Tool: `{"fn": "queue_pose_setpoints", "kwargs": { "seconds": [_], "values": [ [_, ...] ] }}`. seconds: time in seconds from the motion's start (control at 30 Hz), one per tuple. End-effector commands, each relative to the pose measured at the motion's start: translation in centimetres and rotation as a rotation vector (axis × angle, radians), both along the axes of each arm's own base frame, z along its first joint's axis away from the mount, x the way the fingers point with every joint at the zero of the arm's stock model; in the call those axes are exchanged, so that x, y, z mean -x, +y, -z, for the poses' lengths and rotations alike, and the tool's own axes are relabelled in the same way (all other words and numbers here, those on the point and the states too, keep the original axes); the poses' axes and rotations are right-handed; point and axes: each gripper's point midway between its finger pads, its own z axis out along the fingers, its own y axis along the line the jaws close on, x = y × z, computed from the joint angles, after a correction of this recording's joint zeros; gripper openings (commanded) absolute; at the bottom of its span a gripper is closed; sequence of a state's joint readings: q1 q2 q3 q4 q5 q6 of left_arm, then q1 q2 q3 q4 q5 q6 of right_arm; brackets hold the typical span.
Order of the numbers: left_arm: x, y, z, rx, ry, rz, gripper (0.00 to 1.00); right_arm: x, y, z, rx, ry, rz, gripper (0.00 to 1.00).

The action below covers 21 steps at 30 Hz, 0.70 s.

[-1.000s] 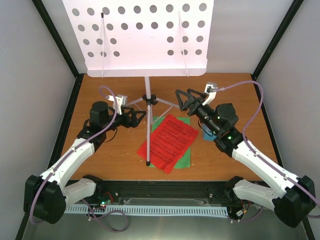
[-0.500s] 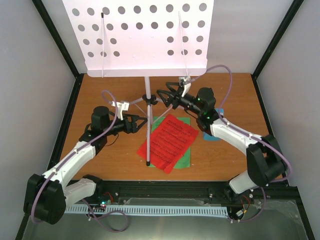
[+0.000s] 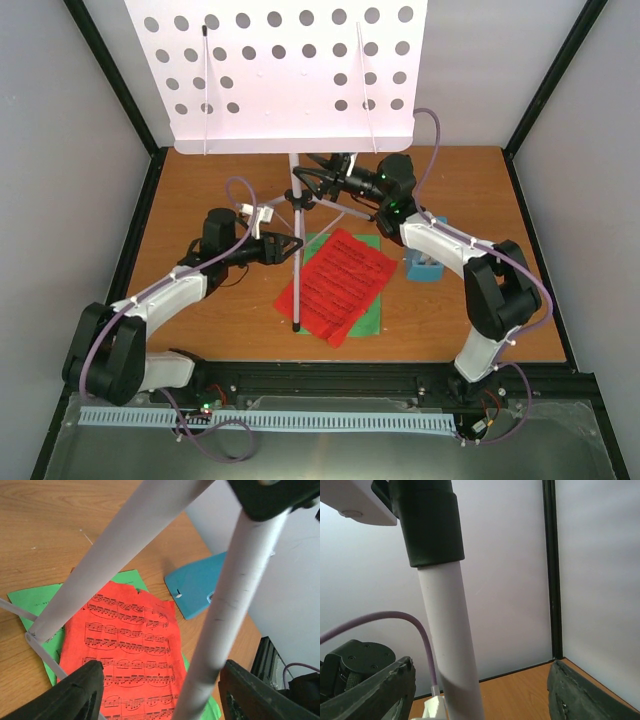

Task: Pack up the instrument practice props

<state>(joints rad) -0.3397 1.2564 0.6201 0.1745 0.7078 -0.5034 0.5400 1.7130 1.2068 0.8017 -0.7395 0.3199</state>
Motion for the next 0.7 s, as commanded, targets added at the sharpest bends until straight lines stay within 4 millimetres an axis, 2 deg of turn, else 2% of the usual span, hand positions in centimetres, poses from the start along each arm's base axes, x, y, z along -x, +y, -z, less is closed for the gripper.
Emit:
{"fn": "queue_pose_setpoints", "kwargs": {
  "seconds": [0.0, 0.3, 0.5, 0.67],
  "values": [
    [-1.4, -1.2, -2.0, 0.0, -0.097, 0.033, 0.61, 0.5, 1.1, -1.4, 0.001, -0.08, -0.047, 0.7],
    [-1.8, -1.6, -0.3, -0.049, -0.083, 0.028, 0.42, 0.0, 1.4, -4.1, -0.05, -0.117, -0.043, 0.53],
    [-1.9, -1.7, 0.0, -0.072, -0.087, 0.02, 0.28, -0.3, 2.5, -4.4, -0.046, -0.095, -0.103, 0.38],
    [-2.0, -1.6, 0.3, -0.093, -0.092, 0.011, 0.12, 0.1, 2.8, -4.2, -0.037, -0.092, -0.141, 0.31]
  ]
}}
